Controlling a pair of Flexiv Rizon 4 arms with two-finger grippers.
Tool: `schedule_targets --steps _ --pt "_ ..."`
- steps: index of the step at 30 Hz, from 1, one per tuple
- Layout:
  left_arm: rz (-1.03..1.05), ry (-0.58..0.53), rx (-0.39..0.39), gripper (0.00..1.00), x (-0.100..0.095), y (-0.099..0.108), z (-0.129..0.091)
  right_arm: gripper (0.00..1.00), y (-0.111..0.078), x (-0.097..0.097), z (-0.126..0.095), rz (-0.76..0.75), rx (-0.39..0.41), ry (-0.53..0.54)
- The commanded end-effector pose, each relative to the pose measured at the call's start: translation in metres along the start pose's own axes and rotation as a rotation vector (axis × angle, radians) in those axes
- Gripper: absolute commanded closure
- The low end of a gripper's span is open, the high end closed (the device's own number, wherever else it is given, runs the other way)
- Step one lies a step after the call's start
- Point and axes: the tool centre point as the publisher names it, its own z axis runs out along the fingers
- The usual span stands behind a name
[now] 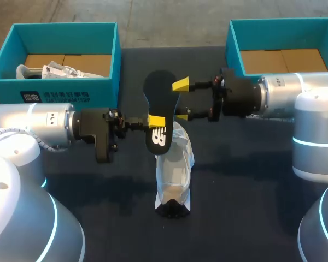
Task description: Take the shoe out of the shoebox, open the shoe tongue, remove and reinsert the insole, then place the shoe into the shoebox
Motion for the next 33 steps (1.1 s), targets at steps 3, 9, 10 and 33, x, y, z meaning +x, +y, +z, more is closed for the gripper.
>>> schedule_targets --steps 3,9,10,33 --pt "0.002 0.000 -0.004 1.00 0.001 -0.001 0.002 0.30 0.000 -0.004 0.007 0.004 -0.007 0.002" --pt "0.002 0.000 -0.004 1.00 0.001 -0.001 0.002 0.47 -0.004 -0.004 0.010 0.002 -0.016 -0.011" --pt "0.002 0.000 -0.004 1.00 0.001 -0.001 0.002 0.48 -0.005 -0.004 0.010 0.002 -0.017 -0.012" --pt "0.002 0.000 -0.004 1.00 0.001 -0.001 0.002 0.64 -0.010 0.001 0.018 -0.009 -0.052 -0.084"
